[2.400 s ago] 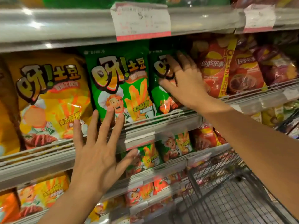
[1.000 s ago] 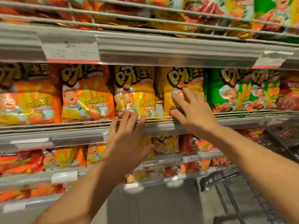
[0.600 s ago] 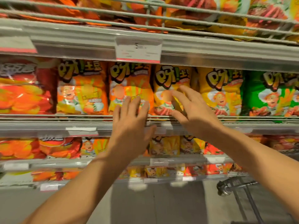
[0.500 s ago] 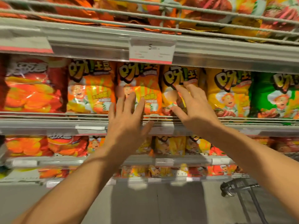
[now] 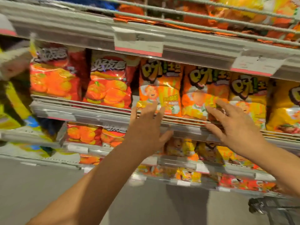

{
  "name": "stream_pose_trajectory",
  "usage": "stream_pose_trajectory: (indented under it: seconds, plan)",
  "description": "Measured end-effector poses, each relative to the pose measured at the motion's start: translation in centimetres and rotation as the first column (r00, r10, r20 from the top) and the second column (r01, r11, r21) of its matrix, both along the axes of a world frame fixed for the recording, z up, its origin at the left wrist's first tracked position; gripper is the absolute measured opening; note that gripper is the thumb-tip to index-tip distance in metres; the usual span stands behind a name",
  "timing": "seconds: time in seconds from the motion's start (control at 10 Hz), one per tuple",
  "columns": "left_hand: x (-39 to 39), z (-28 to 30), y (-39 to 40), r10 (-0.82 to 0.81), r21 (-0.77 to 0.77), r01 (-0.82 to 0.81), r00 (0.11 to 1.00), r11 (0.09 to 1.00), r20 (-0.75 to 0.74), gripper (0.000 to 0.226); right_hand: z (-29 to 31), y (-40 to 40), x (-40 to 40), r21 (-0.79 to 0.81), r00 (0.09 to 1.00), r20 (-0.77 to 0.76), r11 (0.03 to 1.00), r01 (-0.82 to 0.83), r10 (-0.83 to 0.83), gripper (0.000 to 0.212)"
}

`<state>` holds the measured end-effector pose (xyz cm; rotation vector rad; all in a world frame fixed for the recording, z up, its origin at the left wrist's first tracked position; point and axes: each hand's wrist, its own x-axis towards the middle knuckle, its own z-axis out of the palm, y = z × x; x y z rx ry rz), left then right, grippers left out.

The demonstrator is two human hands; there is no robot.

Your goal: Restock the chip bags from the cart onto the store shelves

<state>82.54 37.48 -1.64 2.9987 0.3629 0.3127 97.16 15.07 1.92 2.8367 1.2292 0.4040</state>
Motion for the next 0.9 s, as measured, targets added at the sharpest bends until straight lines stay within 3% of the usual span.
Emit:
stream_pose_trajectory:
  seconds: [0.1,0.2,0.3,0.4,0.5,0.6,0.8,0.9]
  plan:
    - [-0.8,-0.2,0.9,-0.094,0.014,0.094,0.995,0.995,-0.026,0.078,0.7,1.9,-0.9,0.073,0.996,0.084,0.997,-0.013,0.007,0.044]
    - [-2.4,-0.1,3.2,-0.078,-0.077,0.085,0.992,0.993,0.098,0.073,1.5,6.2,-2.8,0.148,0.98,0.11,0.973,-0.179,0.163,0.044]
    - [-3.9,0.2,6.2,0.078,-0.088,-0.062,0.978,0.994,0.192,0.072,1.5,9.3,-4.4,0.165,0.97,0.034,0.956,-0.244,0.242,0.051]
    - [-6.9,0.9,11.6,0.301,-0.071,-0.294,0.901,0.953,0.312,0.077,1.0,13.5,-7.0,0.171,0.938,-0.07,0.93,-0.324,0.34,0.063]
    - [-8.2,1.7,15.5,0.396,-0.103,-0.383,0.876,0.918,0.274,0.081,1.2,15.9,-8.3,0.117,0.915,-0.125,0.921,-0.371,0.384,0.07]
    - [-10.0,1.0,19.3,0.498,-0.216,-0.476,0.865,0.853,0.064,0.091,0.3,19.2,-9.8,-0.032,0.903,-0.213,0.921,-0.388,0.373,0.078]
    - [-11.1,0.7,21.5,0.365,-0.22,-0.396,0.916,0.891,-0.168,0.103,-1.4,21.1,-11.4,-0.22,0.959,-0.207,0.946,-0.239,0.194,0.093]
    - [-12.0,0.2,20.6,0.378,-0.261,-0.376,0.925,0.889,-0.044,0.098,-2.4,20.8,-12.9,-0.217,0.98,-0.135,0.96,-0.175,0.149,0.091]
